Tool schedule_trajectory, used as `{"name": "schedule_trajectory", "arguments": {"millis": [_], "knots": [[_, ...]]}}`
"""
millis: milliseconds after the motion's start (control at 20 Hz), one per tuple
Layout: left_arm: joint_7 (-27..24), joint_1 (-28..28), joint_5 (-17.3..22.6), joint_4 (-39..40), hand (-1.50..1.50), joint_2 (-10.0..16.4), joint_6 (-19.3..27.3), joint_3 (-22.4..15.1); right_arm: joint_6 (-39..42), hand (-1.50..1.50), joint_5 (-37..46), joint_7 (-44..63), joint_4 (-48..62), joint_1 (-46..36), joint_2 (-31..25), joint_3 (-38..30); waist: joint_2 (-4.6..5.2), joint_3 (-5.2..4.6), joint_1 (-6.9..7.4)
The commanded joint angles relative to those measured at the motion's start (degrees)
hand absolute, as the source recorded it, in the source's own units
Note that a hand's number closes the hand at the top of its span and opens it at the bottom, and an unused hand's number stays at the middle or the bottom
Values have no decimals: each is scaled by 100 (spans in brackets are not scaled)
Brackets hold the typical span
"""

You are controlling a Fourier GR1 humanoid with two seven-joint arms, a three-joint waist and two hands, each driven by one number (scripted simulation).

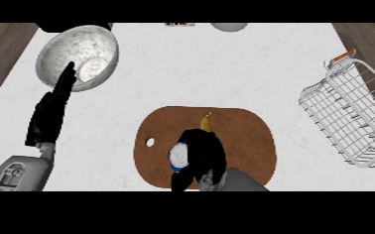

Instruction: Pick the can from the cutting board and place it in the tiered basket

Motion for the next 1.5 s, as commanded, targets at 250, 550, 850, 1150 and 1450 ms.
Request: {"name": "schedule_trajectory", "arguments": {"millis": [250, 550, 850, 1150, 1450], "knots": [[-61, -29, 68, -76, 0, 69, -95, 81, -1162, 150, 880, 875, 1760, -1118, -665, -2625, 178, -8, 79], [-26, -37, -85, -127, 0, -34, -72, -135, -2273, 150, 2137, 926, 2495, -2139, -912, -3410, 132, -2, 276], [26, -131, -21, -80, 0, -29, -156, -98, -2510, 150, 3844, 1344, 3010, -3200, -1348, -3645, 84, -20, 262], [32, -88, -40, 3, 0, -50, -162, -88, -2204, 150, 5190, 1810, 3623, -4043, -1441, -4036, 79, -15, 222], [81, -219, -156, 156, 0, -165, -24, -75, -1211, 150, 5855, 1823, 4298, -4691, -1271, -4553, 62, -3, 74]]}}
